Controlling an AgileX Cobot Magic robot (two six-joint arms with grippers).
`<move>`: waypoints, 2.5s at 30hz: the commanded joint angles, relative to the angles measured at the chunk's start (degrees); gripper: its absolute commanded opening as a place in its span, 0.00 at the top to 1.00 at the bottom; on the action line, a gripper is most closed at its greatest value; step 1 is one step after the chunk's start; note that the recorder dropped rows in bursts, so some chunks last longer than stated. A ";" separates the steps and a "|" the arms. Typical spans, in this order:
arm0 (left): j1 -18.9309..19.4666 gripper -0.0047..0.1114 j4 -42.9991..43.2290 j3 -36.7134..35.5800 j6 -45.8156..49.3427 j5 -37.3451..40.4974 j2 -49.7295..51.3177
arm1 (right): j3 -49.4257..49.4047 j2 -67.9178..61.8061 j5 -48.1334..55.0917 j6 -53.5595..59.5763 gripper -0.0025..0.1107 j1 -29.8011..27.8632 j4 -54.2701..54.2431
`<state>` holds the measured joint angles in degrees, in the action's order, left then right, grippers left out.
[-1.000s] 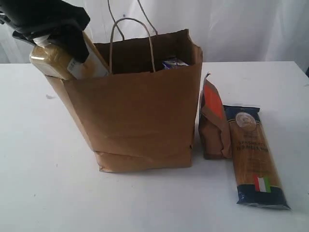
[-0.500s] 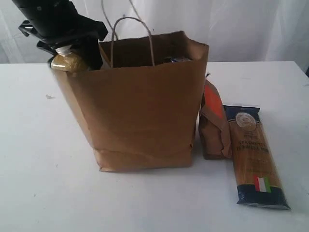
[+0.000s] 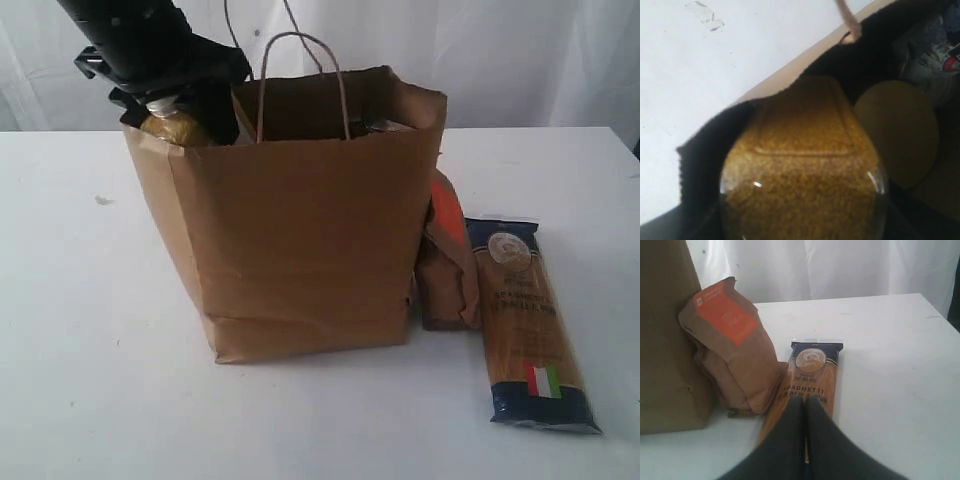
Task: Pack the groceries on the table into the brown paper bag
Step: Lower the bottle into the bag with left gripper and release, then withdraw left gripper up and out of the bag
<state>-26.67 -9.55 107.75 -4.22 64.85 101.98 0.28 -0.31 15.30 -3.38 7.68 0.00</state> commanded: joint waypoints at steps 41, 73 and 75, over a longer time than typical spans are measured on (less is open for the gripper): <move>-2.76 0.40 -6.22 0.89 6.37 5.11 1.36 | -0.28 0.31 -0.35 0.00 0.98 -0.24 0.00; -2.76 0.29 -5.93 1.02 7.74 5.11 -1.34 | -0.28 0.31 -0.35 0.00 0.98 -0.24 0.00; -2.76 0.29 -5.93 1.02 7.74 5.11 -1.34 | -0.28 0.31 -0.35 0.00 0.98 -0.24 0.00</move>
<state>-29.30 -14.63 108.61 3.32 64.74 101.23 0.28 -0.31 15.30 -3.38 7.68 0.00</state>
